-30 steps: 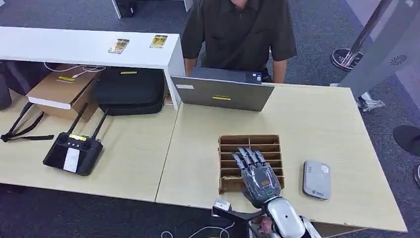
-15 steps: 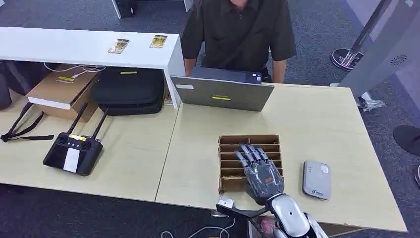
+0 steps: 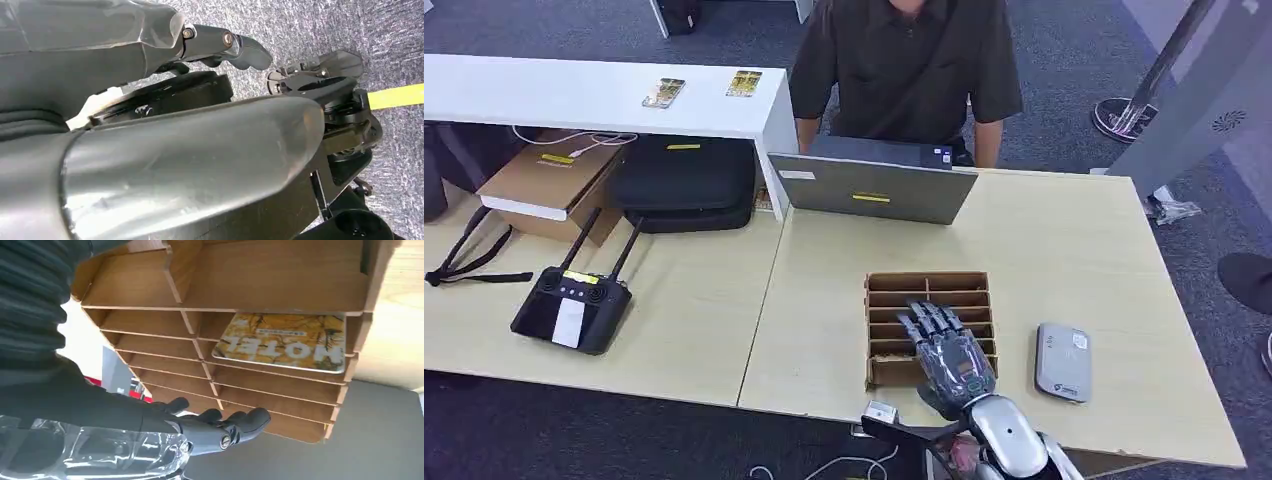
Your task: Pass the card to the sensor for recognition and then transmit it.
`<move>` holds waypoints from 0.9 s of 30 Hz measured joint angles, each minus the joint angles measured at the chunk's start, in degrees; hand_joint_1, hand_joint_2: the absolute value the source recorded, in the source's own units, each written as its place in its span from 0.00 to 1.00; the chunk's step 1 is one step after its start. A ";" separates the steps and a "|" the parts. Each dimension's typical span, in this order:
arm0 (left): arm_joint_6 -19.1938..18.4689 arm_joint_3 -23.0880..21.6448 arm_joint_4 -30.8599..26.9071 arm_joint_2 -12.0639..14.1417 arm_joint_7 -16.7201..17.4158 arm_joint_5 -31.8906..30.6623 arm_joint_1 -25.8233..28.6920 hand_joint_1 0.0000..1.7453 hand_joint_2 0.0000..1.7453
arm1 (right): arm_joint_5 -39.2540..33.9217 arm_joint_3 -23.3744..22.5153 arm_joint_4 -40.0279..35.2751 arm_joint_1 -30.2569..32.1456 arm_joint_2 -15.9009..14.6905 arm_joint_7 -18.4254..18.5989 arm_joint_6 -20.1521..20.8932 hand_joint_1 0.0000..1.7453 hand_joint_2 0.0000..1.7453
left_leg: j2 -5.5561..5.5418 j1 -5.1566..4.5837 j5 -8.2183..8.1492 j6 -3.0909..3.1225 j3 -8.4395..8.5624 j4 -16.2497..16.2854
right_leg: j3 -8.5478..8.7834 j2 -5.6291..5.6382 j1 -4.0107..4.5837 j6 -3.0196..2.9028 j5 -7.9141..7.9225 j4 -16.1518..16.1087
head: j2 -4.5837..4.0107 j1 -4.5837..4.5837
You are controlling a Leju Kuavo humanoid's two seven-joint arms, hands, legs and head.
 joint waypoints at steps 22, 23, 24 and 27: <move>0.22 0.00 0.00 0.20 0.02 0.02 -0.21 0.00 0.00 | 1.33 0.02 -1.46 -0.09 -0.94 1.22 -0.46 0.87 1.00 | 0.00 0.00 0.00 0.00 0.00 0.00 | 0.00 0.00 0.00 0.00 0.00 0.00 | 0.00 0.00; 0.22 0.00 0.00 0.20 0.02 0.02 -0.21 0.00 0.00 | 1.38 0.02 -1.55 -0.08 -0.94 1.22 -0.48 0.84 1.00 | 0.00 0.00 0.00 0.00 0.00 0.00 | 0.00 0.00 0.00 0.00 0.00 0.00 | 0.00 0.00; 0.22 0.00 0.00 0.20 0.02 0.04 -0.21 0.00 0.00 | 1.38 0.02 -1.68 -0.07 -0.94 1.22 -0.50 0.84 1.00 | 0.00 0.00 0.00 0.00 0.00 0.00 | 0.00 0.00 0.00 0.00 0.00 0.00 | 0.00 0.00; 0.28 0.00 0.00 0.20 -0.04 0.35 -0.20 0.00 0.00 | 1.60 0.02 -2.16 -0.05 -0.94 1.18 -0.59 0.80 1.00 | 0.00 0.00 0.00 0.00 0.00 0.00 | 0.00 0.00 0.00 0.00 0.00 0.00 | 0.00 0.00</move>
